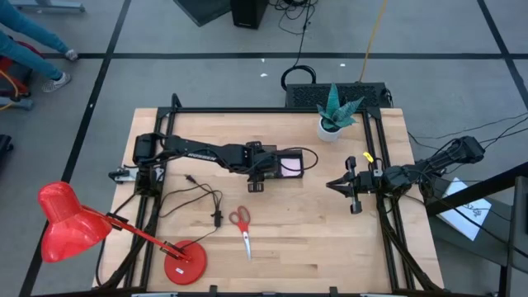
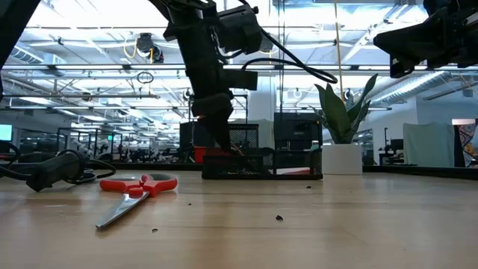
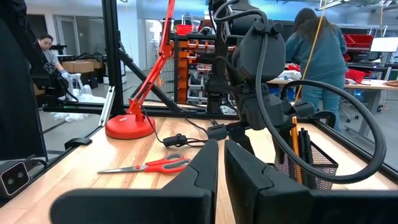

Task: Pick and place office supplies into organizer
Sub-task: Put the pink binder clip into the black desk organizer

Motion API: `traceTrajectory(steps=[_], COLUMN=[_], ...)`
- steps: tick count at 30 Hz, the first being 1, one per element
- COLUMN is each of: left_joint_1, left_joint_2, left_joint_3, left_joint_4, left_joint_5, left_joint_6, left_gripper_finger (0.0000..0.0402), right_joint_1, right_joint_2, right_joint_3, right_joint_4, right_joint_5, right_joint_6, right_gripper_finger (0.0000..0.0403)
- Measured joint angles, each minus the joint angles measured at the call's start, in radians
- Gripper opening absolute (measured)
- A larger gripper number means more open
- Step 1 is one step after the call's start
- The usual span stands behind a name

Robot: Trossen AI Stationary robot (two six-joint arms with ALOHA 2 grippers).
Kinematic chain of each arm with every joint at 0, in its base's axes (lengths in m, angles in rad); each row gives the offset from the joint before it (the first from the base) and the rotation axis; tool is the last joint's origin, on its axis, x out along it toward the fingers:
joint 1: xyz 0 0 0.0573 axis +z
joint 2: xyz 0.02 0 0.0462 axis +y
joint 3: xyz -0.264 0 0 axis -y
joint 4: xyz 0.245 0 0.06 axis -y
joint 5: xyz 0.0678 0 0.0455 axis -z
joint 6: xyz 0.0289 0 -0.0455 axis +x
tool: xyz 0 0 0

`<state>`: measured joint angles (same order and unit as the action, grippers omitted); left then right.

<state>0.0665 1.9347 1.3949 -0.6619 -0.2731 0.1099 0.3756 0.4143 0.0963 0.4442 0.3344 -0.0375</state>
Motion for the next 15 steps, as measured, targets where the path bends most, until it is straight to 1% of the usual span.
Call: traceTrajectory(steps=[11, 13, 15], left_joint_1=[-0.016, -0.025, -0.03], left_joint_2=[0.0, 0.0, 0.0], left_joint_3=[0.0, 0.0, 0.0], left_joint_4=[0.007, 0.007, 0.007], left_joint_5=[0.002, 0.002, 0.015], left_joint_6=[0.019, 0.028, 0.034], left_gripper_finger=[0.0185, 0.0177, 0.0158], right_joint_1=[0.0, 0.0, 0.0], right_joint_2=[0.0, 0.0, 0.0], right_joint_3=[0.0, 0.0, 0.0], right_joint_4=[0.0, 0.0, 0.0], right_joint_5=[0.0, 0.0, 0.0], right_joint_6=[0.0, 0.0, 0.0], right_gripper_finger=[0.0018, 0.0018, 0.0018])
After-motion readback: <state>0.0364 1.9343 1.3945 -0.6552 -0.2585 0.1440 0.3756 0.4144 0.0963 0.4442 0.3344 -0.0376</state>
